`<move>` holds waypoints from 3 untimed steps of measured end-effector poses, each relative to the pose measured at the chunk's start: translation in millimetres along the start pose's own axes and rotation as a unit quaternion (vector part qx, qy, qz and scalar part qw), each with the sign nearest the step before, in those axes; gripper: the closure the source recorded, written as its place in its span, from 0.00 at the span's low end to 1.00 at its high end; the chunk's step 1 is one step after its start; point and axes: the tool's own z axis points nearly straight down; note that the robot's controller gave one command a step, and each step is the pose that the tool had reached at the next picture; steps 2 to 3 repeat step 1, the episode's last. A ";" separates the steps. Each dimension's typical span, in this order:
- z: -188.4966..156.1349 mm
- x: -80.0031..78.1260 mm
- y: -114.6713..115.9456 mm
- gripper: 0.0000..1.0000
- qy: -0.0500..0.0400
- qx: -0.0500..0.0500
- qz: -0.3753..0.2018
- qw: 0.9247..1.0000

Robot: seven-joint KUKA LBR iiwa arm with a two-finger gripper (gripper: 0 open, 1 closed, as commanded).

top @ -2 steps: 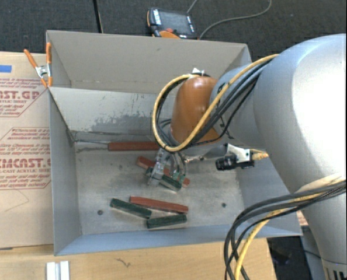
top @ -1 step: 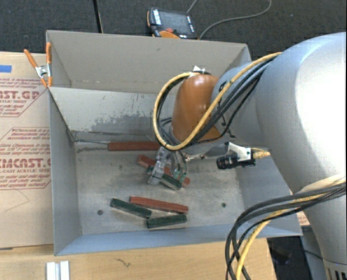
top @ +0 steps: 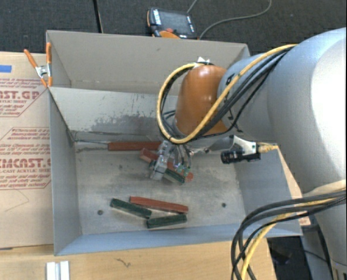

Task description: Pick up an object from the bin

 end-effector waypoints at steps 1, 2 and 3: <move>-31.0 -0.6 0.9 1.00 0.000 0.000 0.000 1.000; -31.0 -0.6 0.9 1.00 0.000 0.000 0.000 1.000; -31.0 -0.6 0.9 1.00 0.000 0.000 0.000 1.000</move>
Offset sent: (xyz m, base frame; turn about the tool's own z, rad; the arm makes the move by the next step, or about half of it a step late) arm -0.0001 0.0001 0.0297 0.0000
